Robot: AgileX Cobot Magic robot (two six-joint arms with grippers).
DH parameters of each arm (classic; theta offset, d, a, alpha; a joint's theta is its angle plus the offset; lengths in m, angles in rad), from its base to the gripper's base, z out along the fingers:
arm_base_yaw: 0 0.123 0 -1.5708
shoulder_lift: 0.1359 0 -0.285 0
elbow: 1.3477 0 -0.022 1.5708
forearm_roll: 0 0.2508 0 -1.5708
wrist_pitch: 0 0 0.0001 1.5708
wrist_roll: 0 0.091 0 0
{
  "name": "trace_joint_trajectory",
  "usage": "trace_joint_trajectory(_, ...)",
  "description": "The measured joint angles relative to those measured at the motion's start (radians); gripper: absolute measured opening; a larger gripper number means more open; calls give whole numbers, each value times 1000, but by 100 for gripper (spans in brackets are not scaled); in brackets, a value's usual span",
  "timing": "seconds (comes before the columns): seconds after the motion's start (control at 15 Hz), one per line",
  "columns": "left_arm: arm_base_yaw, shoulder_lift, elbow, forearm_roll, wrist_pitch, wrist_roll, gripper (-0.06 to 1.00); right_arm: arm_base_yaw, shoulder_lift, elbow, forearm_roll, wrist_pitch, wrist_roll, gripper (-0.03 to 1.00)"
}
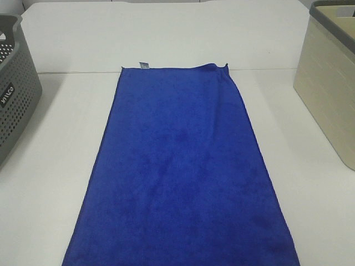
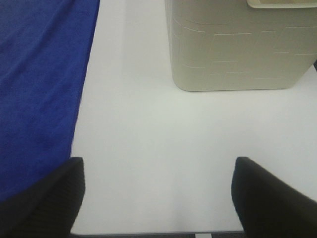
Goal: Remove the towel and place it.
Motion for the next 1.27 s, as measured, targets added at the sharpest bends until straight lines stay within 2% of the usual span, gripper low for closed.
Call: trace_joint_trajectory(1.27, 0, 0, 0, 0, 0, 0, 74, 0, 0, 0, 0, 0, 0, 80)
